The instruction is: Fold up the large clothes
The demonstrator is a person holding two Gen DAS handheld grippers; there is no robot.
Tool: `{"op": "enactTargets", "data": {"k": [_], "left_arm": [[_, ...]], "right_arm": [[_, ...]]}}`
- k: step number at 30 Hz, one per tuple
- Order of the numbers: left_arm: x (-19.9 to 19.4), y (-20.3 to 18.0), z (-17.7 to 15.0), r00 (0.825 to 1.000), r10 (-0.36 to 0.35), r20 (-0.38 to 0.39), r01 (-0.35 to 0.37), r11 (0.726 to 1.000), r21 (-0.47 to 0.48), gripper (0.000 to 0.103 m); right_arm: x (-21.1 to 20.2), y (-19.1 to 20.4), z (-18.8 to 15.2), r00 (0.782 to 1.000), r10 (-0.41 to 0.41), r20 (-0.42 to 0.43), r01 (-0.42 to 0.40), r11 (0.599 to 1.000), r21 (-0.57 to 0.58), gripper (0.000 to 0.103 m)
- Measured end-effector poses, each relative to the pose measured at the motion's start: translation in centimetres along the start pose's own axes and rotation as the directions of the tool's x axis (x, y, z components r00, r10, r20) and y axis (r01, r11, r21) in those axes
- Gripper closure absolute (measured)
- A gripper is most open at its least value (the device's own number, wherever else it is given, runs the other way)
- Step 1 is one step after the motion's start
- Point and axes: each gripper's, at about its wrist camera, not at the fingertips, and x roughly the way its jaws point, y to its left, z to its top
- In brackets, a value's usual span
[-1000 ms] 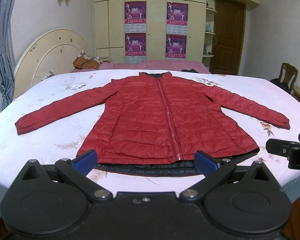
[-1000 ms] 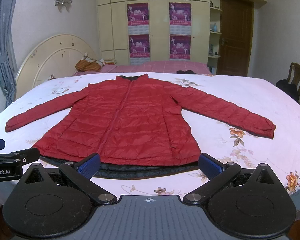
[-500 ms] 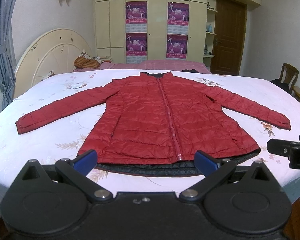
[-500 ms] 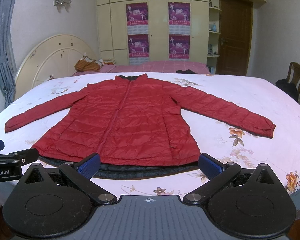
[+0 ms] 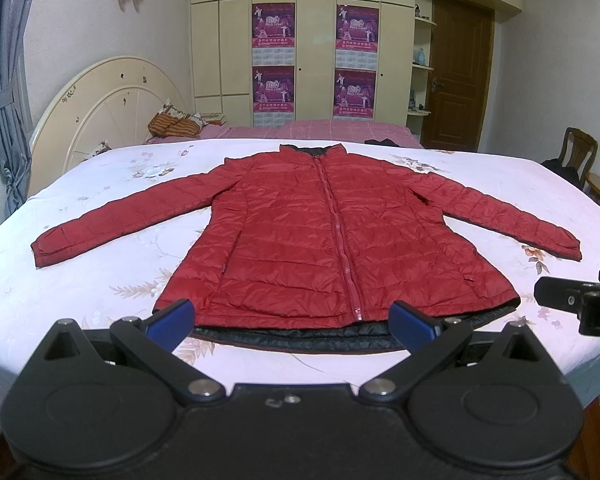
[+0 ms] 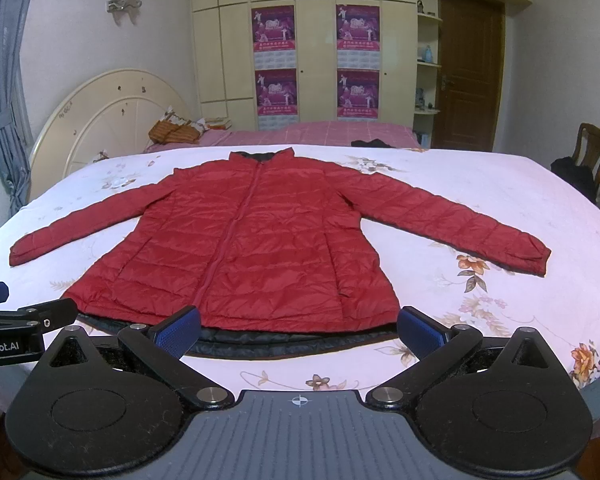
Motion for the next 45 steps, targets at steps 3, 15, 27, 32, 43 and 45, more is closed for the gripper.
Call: {"op": "enactTargets", "data": {"k": [3, 15, 27, 32, 43, 45], "left_arm": [[0.0, 0.0, 0.0, 1.0, 0.001, 0.001, -0.001, 1.0, 0.001, 0.0], [0.1, 0.0, -0.1, 1.0, 0.006, 0.003, -0.006, 1.0, -0.004, 0.0], [0.8, 0.2, 0.4, 1.0, 0.004, 0.003, -0.004, 1.0, 0.0, 0.0], [2.4, 0.3, 1.6, 1.0, 0.003, 0.006, -0.003, 1.0, 0.006, 0.0], [8.7, 2.3, 4.8, 1.0, -0.02, -0.012, 0.02, 1.0, -0.008, 0.0], [10.1, 2.8, 5.4, 1.0, 0.009, -0.013, -0.01, 1.0, -0.02, 0.0]], "right_arm": [[0.0, 0.0, 0.0, 1.0, 0.0, 0.0, 0.0, 1.0, 0.002, 0.0], [0.1, 0.0, 0.0, 1.0, -0.001, 0.0, 0.001, 1.0, 0.001, 0.0], [1.2, 0.3, 0.6, 1.0, -0.017, -0.004, 0.017, 1.0, -0.001, 0.0], [3.0, 0.3, 1.8, 0.999, -0.034, 0.002, 0.033, 0.999, 0.004, 0.0], [9.3, -0.2, 4.9, 0.995, -0.098, -0.012, 0.098, 0.995, 0.019, 0.0], [10.8, -0.3, 5.5, 0.994, -0.106, -0.019, 0.106, 0.994, 0.027, 0.0]]}}
